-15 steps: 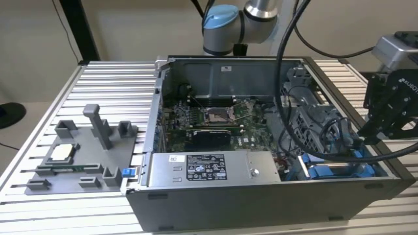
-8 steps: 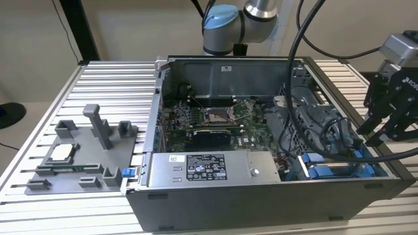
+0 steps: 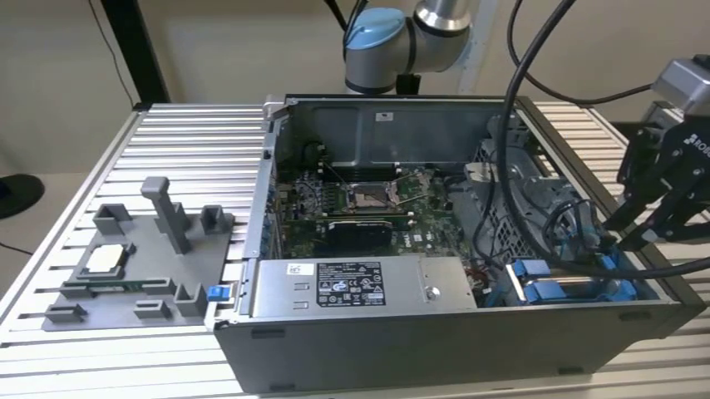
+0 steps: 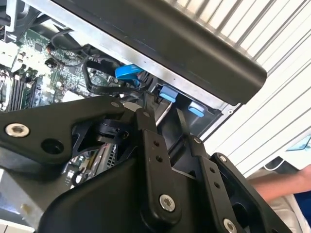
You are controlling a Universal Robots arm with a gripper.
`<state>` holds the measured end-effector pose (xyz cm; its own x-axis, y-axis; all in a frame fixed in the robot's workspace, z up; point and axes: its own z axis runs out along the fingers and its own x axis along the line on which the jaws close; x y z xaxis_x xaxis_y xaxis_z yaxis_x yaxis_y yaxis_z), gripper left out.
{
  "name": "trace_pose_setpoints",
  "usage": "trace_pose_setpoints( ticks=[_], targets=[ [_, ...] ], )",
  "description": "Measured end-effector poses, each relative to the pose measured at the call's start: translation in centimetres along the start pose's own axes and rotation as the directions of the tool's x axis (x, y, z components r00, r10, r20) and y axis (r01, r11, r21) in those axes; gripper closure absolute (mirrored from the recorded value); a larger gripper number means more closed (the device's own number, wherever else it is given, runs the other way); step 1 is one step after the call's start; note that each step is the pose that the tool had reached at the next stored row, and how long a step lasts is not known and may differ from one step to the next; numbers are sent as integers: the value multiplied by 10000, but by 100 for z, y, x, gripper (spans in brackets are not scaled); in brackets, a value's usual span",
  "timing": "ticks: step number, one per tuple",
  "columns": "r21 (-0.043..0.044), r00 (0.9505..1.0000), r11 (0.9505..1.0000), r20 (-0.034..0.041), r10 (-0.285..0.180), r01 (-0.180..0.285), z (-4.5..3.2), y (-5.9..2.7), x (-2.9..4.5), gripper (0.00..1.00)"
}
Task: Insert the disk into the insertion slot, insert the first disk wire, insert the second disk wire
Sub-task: 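Insert the first disk wire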
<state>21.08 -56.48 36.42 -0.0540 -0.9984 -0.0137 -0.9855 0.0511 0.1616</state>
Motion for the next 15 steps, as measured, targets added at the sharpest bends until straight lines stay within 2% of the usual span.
trace_pose_setpoints(
  ticks=[3, 8, 11, 15],
  targets=[
    [-117, 10000, 9999, -7, 4, -4, 30, -15, 0, 0],
    [-258, 10000, 9997, -15, 9, -9, 73, -40, -9, 0],
    [-307, 10000, 9995, -18, 9, -10, 80, -45, -11, 0],
    [-325, 10000, 9995, -17, 9, -10, 85, -54, -14, 0]
  ],
)
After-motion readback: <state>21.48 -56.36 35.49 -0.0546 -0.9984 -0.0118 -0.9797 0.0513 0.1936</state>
